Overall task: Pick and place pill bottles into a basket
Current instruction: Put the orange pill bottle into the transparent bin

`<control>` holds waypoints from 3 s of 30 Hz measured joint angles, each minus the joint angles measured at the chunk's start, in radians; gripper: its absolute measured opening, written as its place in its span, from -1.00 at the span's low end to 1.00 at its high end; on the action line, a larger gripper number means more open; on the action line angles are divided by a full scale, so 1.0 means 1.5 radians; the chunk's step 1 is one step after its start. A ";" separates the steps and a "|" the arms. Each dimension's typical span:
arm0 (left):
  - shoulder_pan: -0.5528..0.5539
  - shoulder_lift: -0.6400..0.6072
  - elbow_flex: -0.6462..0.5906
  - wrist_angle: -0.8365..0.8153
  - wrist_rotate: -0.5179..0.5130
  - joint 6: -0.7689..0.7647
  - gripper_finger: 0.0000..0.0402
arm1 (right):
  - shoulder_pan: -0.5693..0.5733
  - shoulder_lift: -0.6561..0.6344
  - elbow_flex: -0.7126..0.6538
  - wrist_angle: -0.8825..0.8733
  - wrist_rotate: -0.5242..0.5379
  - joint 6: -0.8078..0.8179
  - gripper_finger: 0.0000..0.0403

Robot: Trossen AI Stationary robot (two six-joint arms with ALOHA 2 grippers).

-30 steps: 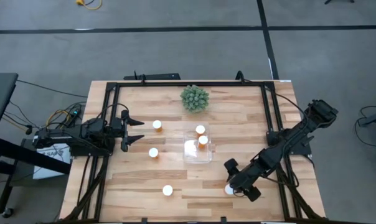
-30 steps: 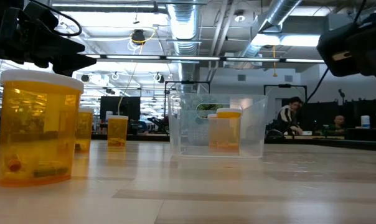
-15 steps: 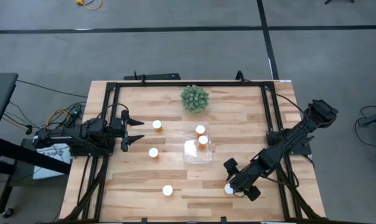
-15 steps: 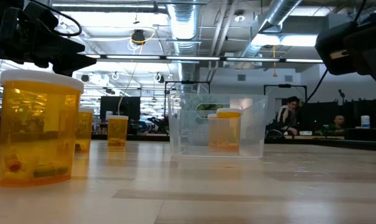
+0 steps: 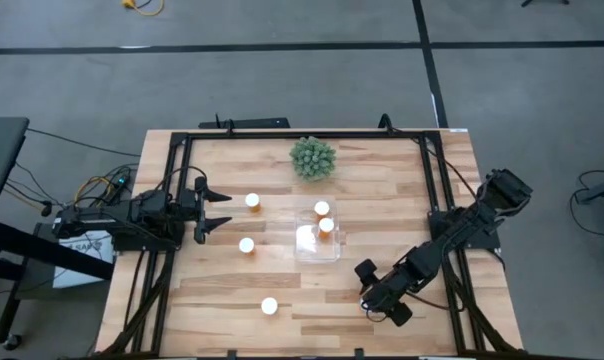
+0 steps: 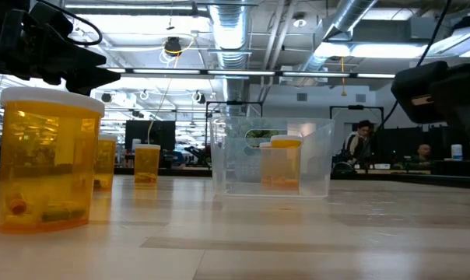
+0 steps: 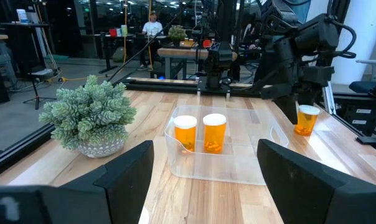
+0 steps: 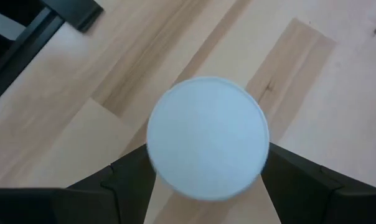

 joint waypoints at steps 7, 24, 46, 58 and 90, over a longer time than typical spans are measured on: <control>0.000 0.000 0.000 0.000 0.000 0.000 0.38 | -0.001 0.006 0.011 0.013 0.002 0.000 0.32; 0.000 0.000 0.000 0.000 0.000 0.000 0.38 | -0.017 0.003 0.014 0.015 0.001 0.000 -0.11; 0.000 0.000 0.000 0.000 0.000 0.000 0.38 | -0.205 -0.041 0.199 -0.040 0.007 -0.127 -0.03; 0.000 0.000 0.000 0.000 0.000 0.000 0.38 | -0.368 -0.035 0.200 -0.113 0.002 -0.151 -0.02; 0.000 0.000 0.000 0.000 0.000 0.000 0.38 | -0.340 0.128 0.199 -0.125 -0.039 -0.047 0.06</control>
